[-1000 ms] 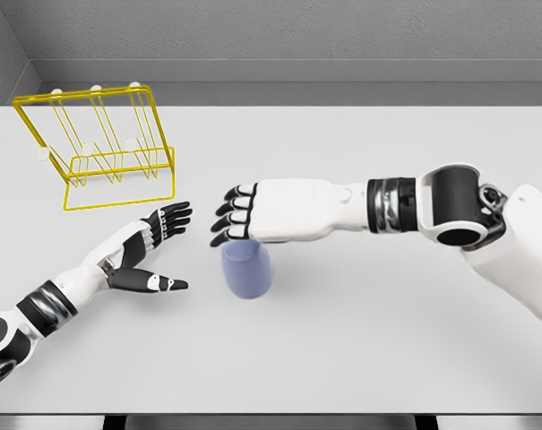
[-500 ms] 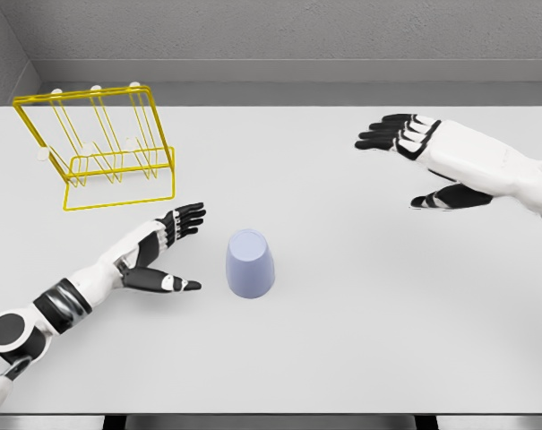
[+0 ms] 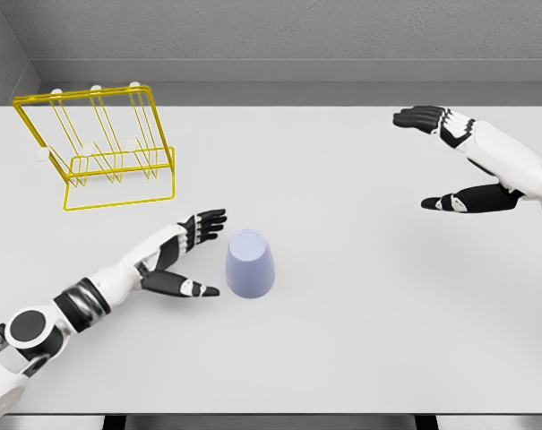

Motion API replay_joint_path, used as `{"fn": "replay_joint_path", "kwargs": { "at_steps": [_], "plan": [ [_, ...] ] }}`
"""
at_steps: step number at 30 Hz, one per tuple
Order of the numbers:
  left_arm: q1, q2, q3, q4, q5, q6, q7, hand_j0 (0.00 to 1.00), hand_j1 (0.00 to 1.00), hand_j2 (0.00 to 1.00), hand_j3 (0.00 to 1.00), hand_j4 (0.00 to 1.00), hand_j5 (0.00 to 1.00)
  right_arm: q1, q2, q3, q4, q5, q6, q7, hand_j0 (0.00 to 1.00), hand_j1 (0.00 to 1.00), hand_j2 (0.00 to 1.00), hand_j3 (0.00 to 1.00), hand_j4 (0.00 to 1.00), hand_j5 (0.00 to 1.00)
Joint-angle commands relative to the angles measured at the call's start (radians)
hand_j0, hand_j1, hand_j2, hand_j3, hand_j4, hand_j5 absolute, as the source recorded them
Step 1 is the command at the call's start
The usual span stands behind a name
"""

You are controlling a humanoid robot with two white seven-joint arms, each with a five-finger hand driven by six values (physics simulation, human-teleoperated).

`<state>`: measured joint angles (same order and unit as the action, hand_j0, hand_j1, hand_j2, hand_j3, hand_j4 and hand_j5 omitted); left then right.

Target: Place the cup on the cup holder with both arms

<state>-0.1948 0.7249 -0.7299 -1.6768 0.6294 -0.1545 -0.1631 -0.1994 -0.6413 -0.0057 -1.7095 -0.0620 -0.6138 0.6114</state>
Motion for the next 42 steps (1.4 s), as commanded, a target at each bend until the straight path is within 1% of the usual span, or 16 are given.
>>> {"fn": "replay_joint_path", "kwargs": {
  "at_steps": [1,11,13,18,22,24,28,39,42],
  "plan": [
    [0.0,-0.005,-0.006,-0.003,-0.007,0.007,0.0,1.0,1.0,1.0,1.0,1.0,1.0,0.0,0.006,-0.003,0.007,-0.009,0.003,-0.001,1.0,1.0,1.0,1.0,1.0,1.0],
    [-0.014,-0.039,-0.023,-0.008,-0.031,0.01,0.002,1.0,1.0,1.0,1.0,1.0,1.0,0.0,0.006,-0.002,0.007,-0.009,0.003,-0.001,1.0,1.0,1.0,1.0,1.0,1.0],
    [-0.029,-0.045,-0.037,-0.008,-0.031,0.01,0.002,1.0,1.0,1.0,1.0,1.0,1.0,0.0,0.006,-0.002,0.007,-0.009,0.003,-0.001,1.0,1.0,1.0,1.0,1.0,1.0],
    [-0.043,-0.048,-0.055,-0.008,-0.031,0.01,0.002,1.0,1.0,1.0,1.0,1.0,1.0,0.0,0.006,-0.002,0.008,-0.009,0.003,-0.001,1.0,1.0,1.0,1.0,1.0,1.0],
    [-0.049,-0.064,-0.057,-0.006,-0.033,0.012,0.002,1.0,1.0,1.0,1.0,1.0,1.0,0.0,0.006,-0.002,0.008,-0.009,0.003,-0.001,1.0,1.0,1.0,1.0,1.0,1.0],
    [-0.061,-0.081,-0.059,-0.006,-0.033,0.053,0.002,1.0,1.0,1.0,1.0,1.0,1.0,0.0,0.006,-0.002,0.008,-0.009,0.003,-0.001,1.0,1.0,1.0,1.0,1.0,1.0],
    [-0.064,-0.099,-0.063,-0.006,-0.033,0.058,0.002,1.0,1.0,1.0,1.0,1.0,1.0,0.0,0.006,-0.002,0.008,-0.009,0.003,-0.001,1.0,1.0,1.0,1.0,1.0,1.0],
    [-0.064,-0.111,-0.066,0.006,-0.031,0.062,0.002,1.0,1.0,1.0,1.0,1.0,1.0,0.0,0.006,-0.003,0.01,-0.009,0.003,-0.001,1.0,1.0,1.0,1.0,1.0,1.0],
    [-0.064,-0.113,-0.066,0.005,-0.031,0.104,0.002,1.0,1.0,1.0,1.0,1.0,1.0,0.0,0.006,-0.002,0.01,-0.009,0.003,-0.001,1.0,1.0,1.0,1.0,1.0,1.0]
  ]
}}
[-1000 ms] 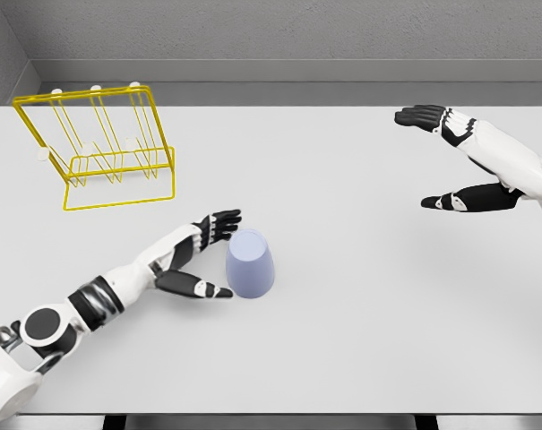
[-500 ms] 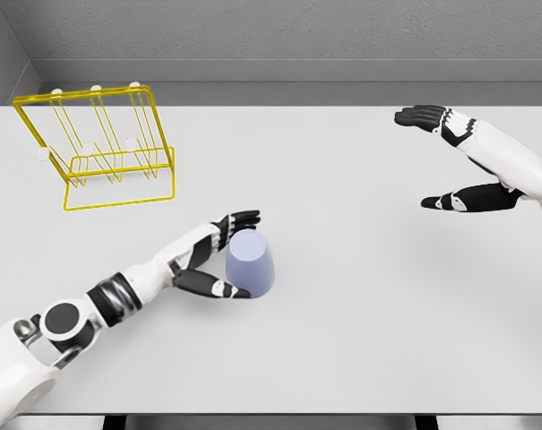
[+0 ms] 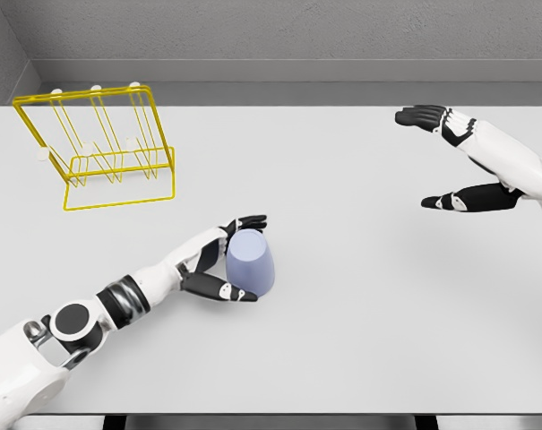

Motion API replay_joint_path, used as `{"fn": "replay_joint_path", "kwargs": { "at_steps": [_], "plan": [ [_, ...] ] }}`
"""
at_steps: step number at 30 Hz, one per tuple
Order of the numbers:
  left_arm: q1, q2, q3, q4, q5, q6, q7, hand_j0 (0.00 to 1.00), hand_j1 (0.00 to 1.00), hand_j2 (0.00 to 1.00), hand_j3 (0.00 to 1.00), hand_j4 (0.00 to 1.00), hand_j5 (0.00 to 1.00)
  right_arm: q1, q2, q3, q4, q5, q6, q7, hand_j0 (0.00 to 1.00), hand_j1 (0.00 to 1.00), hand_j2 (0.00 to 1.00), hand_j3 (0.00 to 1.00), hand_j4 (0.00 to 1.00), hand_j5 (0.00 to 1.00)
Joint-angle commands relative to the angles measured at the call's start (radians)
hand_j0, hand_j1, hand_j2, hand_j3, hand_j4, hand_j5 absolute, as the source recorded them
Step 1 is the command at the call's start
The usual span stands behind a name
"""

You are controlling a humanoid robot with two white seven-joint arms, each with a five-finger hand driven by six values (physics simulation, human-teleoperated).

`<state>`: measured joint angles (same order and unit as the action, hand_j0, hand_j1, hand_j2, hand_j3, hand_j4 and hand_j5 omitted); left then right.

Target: Place the cup on the cup holder with both arms

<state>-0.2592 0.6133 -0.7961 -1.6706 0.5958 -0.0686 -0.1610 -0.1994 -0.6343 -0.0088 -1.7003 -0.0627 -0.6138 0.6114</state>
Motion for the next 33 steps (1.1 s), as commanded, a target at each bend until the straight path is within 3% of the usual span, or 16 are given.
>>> {"fn": "replay_joint_path", "kwargs": {
  "at_steps": [1,5,8,24,33],
  "plan": [
    [0.0,-0.004,0.0,-0.001,0.004,0.018,0.001,0.95,0.95,0.95,0.95,0.95,0.95,0.0,-0.001,0.0,0.001,-0.008,0.003,-0.001,1.0,1.0,1.0,1.0,1.0,1.0],
    [0.0,-0.009,0.005,-0.001,0.009,0.01,0.003,0.74,0.74,0.74,0.74,0.74,0.74,0.002,-0.001,0.0,0.001,-0.008,0.003,-0.001,1.0,1.0,1.0,1.0,1.0,1.0],
    [0.0,-0.009,0.011,-0.005,0.009,0.004,0.011,0.7,0.7,0.7,0.7,0.7,0.7,0.0,-0.001,0.001,0.001,-0.008,0.003,-0.001,1.0,1.0,1.0,1.0,1.0,1.0],
    [0.0,-0.007,0.035,-0.017,0.013,0.003,0.011,0.7,0.7,0.7,0.7,0.7,0.7,0.002,-0.001,0.0,0.001,-0.008,0.003,-0.001,1.0,1.0,1.0,1.0,1.0,1.0],
    [0.011,0.026,0.118,-0.089,0.018,0.003,0.012,0.7,0.7,0.7,0.7,0.7,0.7,0.005,-0.001,0.0,0.001,-0.008,0.003,-0.001,1.0,1.0,1.0,1.0,1.0,1.0]
  ]
}}
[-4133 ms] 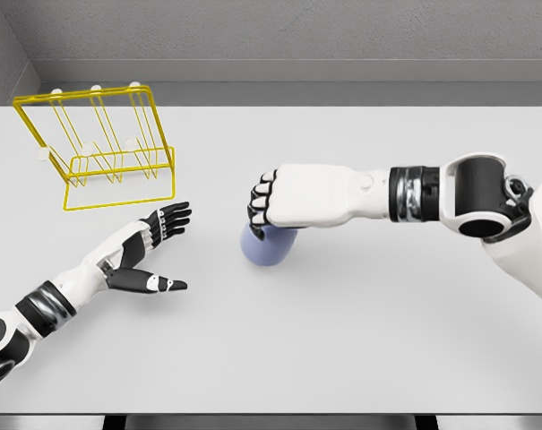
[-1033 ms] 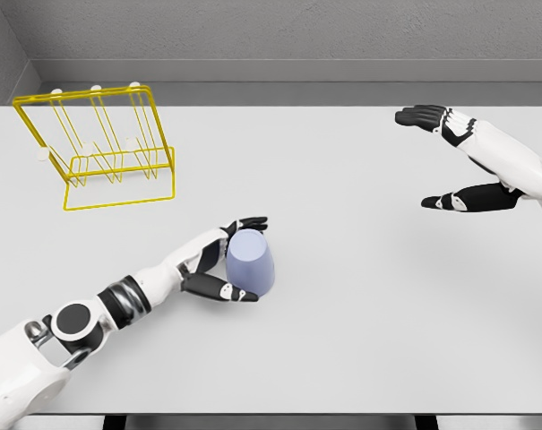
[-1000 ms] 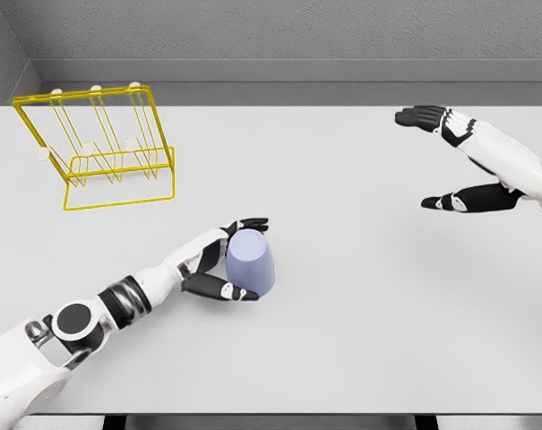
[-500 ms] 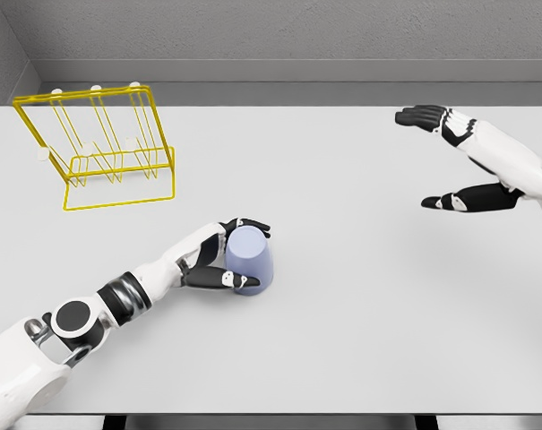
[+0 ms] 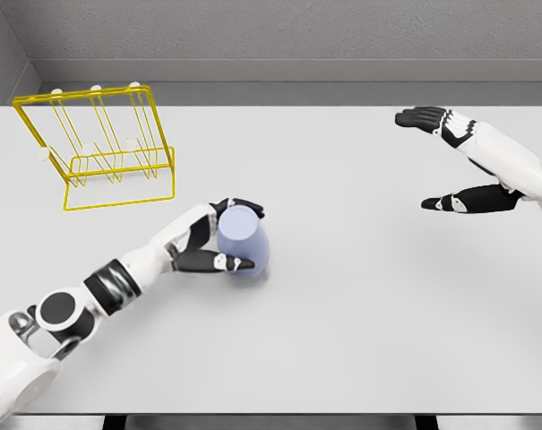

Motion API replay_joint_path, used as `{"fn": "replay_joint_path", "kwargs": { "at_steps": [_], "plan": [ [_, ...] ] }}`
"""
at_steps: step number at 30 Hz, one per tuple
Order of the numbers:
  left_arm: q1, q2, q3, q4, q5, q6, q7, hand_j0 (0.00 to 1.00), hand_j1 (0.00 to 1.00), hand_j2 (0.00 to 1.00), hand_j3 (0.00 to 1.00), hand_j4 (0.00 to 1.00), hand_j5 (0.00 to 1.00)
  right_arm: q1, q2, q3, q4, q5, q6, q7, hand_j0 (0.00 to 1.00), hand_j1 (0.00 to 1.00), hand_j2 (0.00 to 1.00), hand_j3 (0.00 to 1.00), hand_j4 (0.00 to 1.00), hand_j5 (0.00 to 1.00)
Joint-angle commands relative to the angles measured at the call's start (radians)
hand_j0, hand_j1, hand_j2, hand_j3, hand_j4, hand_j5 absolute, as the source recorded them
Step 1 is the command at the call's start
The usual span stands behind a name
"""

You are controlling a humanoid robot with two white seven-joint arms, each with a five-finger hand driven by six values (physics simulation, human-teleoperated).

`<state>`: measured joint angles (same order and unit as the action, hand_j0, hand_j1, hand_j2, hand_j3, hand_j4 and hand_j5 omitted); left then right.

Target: Place the cup on the cup holder with both arms

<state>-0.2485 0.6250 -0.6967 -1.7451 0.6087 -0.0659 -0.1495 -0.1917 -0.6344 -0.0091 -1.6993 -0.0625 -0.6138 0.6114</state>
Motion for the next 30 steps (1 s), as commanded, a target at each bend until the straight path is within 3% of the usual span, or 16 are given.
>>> {"fn": "replay_joint_path", "kwargs": {
  "at_steps": [1,16,30],
  "plan": [
    [0.0,0.019,0.032,-0.014,0.005,0.0,0.001,0.7,0.7,0.7,0.7,0.7,0.7,0.0,-0.001,0.0,0.0,-0.008,0.003,-0.001,1.0,1.0,1.0,1.0,1.0,1.0],
    [-0.011,0.145,0.129,-0.053,0.072,-0.021,0.005,0.71,0.71,0.71,0.71,0.71,0.71,0.0,-0.001,0.0,0.0,-0.008,0.003,-0.001,1.0,1.0,1.0,1.0,1.0,1.0],
    [-0.043,0.243,0.166,-0.054,0.152,-0.081,0.005,0.71,0.71,0.71,0.71,0.71,0.71,0.0,-0.001,0.0,0.0,-0.008,0.003,-0.001,1.0,1.0,1.0,1.0,1.0,1.0]
  ]
}}
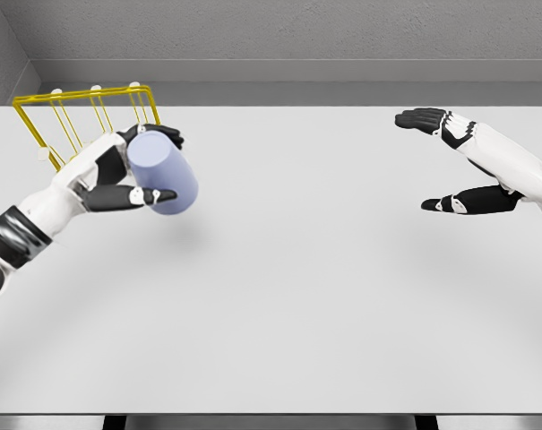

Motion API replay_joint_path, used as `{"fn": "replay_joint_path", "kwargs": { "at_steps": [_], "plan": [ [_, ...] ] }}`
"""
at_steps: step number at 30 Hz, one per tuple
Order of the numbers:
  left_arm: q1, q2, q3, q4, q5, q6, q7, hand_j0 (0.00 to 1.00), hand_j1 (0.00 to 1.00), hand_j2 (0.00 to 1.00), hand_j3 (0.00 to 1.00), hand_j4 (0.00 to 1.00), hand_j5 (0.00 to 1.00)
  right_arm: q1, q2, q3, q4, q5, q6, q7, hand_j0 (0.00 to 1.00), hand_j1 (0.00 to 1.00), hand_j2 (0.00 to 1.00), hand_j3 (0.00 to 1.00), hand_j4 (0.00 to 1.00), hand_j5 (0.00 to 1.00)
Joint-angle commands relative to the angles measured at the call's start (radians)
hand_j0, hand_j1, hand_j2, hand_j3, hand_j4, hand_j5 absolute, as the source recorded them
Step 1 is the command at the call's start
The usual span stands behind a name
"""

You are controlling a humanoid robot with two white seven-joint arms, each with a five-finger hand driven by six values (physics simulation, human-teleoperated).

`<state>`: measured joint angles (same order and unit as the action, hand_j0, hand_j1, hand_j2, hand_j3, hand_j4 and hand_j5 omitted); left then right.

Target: Place the cup on the cup holder with both arms

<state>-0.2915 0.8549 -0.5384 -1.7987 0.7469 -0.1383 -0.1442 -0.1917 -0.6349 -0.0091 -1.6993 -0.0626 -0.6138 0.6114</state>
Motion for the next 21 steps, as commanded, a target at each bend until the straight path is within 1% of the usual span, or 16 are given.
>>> {"fn": "replay_joint_path", "kwargs": {
  "at_steps": [1,5,8,11,21],
  "plan": [
    [0.0,0.015,0.008,0.001,0.015,-0.009,0.0,0.71,0.71,0.71,0.71,0.71,0.71,0.0,0.0,0.0,0.0,-0.008,0.003,-0.001,1.0,1.0,1.0,1.0,1.0,1.0],
    [0.0,0.036,0.009,-0.001,0.028,-0.029,0.0,0.7,0.7,0.7,0.7,0.7,0.7,0.0,-0.002,0.0,0.0,-0.008,0.003,-0.001,1.0,1.0,1.0,1.0,1.0,1.0],
    [-0.002,0.049,0.023,-0.001,0.034,-0.029,0.0,0.7,0.7,0.7,0.7,0.7,0.7,0.0,-0.002,0.0,0.0,-0.008,0.003,-0.001,1.0,1.0,1.0,1.0,1.0,1.0],
    [-0.002,0.056,0.052,0.001,0.046,-0.029,0.0,0.7,0.7,0.7,0.7,0.7,0.7,0.0,-0.002,0.0,0.0,-0.008,0.003,-0.001,1.0,1.0,1.0,1.0,1.0,1.0],
    [-0.002,0.078,0.107,0.019,0.069,-0.029,0.0,0.7,0.7,0.7,0.7,0.7,0.7,0.0,0.0,0.0,0.0,-0.008,0.003,-0.001,1.0,1.0,1.0,1.0,1.0,1.0]
  ]
}}
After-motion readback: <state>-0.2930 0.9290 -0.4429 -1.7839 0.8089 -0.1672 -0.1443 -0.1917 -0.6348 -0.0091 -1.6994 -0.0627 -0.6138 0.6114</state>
